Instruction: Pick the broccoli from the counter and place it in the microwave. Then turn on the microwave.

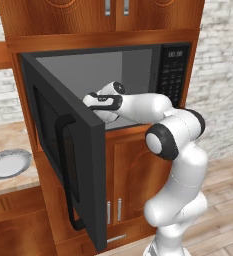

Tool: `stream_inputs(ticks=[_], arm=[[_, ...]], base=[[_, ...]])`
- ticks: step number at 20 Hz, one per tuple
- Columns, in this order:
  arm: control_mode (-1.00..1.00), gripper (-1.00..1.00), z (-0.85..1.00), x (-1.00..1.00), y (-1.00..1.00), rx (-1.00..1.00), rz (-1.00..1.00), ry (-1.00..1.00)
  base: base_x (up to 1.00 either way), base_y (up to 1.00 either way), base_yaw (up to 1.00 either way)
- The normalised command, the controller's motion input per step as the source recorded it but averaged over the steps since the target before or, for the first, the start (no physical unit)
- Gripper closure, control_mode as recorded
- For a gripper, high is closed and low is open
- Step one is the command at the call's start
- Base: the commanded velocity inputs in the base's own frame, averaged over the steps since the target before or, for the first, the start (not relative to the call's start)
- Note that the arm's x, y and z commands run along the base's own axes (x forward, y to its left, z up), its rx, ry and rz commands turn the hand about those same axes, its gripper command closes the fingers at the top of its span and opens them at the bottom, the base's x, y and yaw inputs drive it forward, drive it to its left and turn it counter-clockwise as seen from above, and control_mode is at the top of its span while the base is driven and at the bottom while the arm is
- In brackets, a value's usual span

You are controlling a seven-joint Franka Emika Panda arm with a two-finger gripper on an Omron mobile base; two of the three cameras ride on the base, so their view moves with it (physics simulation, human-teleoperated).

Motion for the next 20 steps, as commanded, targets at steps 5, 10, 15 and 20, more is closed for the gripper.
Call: stream_inputs(ticks=[5,10,15,20], arm=[[-1.0,-1.0,0.02,0.02,0.0,0.0,0.0,0.0],[-1.0,-1.0,0.37,-0.35,-0.11,0.0,-0.01,-0.08],[-1.0,-1.0,0.35,-0.69,-0.37,0.0,-0.04,-0.1],[-1.0,-1.0,0.38,-0.99,-0.66,0.0,-0.05,-0.07]], base=[[0.0,0.0,0.0],[0.0,0.0,0.0],[0.0,0.0,0.0],[0.0,0.0,0.0]])
